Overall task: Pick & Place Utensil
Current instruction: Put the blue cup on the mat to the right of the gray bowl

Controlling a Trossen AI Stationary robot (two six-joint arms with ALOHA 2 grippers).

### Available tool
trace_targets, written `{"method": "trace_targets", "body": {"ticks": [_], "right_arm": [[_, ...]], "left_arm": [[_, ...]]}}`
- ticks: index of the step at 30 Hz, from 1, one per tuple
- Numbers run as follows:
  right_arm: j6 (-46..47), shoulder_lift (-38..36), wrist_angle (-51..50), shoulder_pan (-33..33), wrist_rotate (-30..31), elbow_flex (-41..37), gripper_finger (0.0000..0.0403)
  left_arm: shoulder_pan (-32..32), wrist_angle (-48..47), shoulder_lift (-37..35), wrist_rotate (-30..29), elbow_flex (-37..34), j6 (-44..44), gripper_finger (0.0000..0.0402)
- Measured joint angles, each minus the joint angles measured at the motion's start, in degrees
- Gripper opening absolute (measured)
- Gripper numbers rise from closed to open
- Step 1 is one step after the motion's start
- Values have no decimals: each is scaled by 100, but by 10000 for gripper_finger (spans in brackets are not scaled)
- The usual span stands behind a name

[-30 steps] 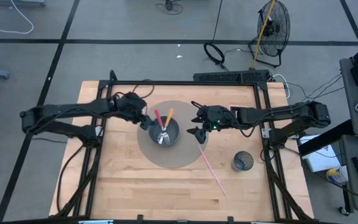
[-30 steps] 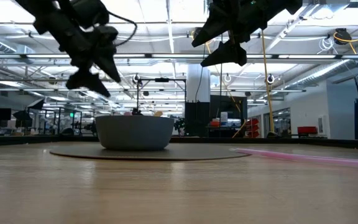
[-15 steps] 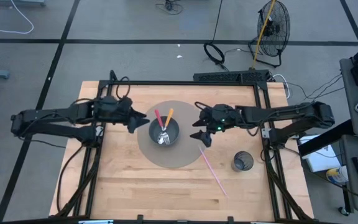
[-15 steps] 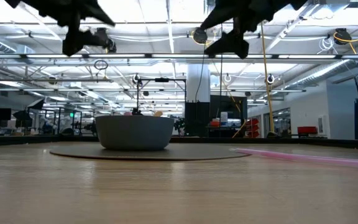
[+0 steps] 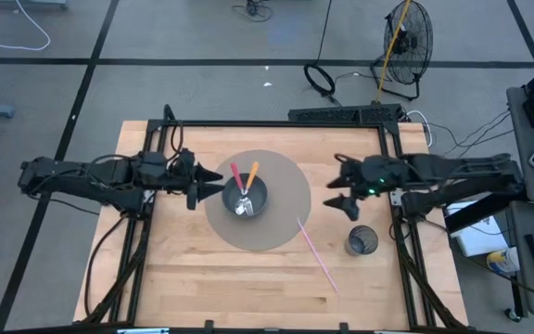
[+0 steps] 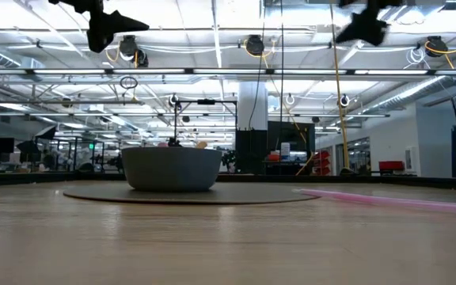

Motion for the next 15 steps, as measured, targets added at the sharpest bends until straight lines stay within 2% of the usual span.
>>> {"method": "trace_targets", "body": {"ticks": [4,15], "right_arm": [[662,-222,-1035,431,264,0,291],[1848,-166,-2685,1181,88,0,251]], "left_arm": [[-1,2,0,-100,0,2,243],[-1,2,2,-295,0,4,243]]}}
